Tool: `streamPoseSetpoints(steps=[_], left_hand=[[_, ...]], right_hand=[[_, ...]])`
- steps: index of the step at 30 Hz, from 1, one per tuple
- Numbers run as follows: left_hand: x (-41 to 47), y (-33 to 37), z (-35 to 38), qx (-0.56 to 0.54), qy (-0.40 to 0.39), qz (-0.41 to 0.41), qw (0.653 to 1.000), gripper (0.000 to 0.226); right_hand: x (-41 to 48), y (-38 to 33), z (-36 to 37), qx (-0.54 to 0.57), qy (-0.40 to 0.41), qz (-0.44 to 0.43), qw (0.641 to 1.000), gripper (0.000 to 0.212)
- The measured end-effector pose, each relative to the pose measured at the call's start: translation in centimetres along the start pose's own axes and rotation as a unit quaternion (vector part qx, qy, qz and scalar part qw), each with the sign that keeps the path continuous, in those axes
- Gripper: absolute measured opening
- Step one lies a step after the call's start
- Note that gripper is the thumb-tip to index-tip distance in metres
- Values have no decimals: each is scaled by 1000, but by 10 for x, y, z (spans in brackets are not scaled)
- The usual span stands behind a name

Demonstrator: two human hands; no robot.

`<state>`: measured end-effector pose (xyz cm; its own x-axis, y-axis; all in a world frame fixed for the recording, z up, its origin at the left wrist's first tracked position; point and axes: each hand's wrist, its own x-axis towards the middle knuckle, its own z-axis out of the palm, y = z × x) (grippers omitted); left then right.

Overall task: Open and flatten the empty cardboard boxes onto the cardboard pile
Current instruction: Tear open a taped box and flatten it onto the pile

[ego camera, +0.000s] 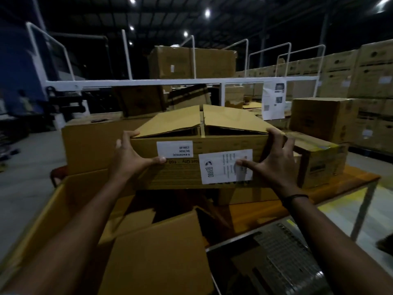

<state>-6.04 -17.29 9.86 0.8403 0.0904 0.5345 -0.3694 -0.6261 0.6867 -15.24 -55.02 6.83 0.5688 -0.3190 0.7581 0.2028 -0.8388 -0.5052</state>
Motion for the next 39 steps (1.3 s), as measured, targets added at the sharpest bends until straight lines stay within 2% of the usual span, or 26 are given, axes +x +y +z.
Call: streamPoseSetpoints(steps=[10, 17, 23, 28, 32, 36, 39], left_hand=[[-39, -68, -142, 109, 80, -40, 990, 108], [-81, -125, -187, 141, 103, -108, 979, 108], [-114, -167, -179, 134, 120, -146, 973, 108], [-107, -175, -172, 152, 109, -141, 972, 110], [-126, -202, -152, 137, 83, -188, 969, 109], [-155, -227, -123, 237, 93, -175, 951, 88], [-158, -234, -116, 261, 84, -171, 946, 74]], right_hand=[[-33, -106, 74, 84, -55, -41, 994, 118], [-71, -150, 128, 110, -118, -44, 986, 117], [-90, -160, 161, 76, -173, -42, 981, 116], [-101, -147, 175, 92, -186, -22, 978, 118], [-107, -144, 189, 64, -225, -24, 972, 115], [-138, -124, 202, 37, -263, 12, 964, 100], [-144, -116, 205, 1, -262, 19, 965, 85]])
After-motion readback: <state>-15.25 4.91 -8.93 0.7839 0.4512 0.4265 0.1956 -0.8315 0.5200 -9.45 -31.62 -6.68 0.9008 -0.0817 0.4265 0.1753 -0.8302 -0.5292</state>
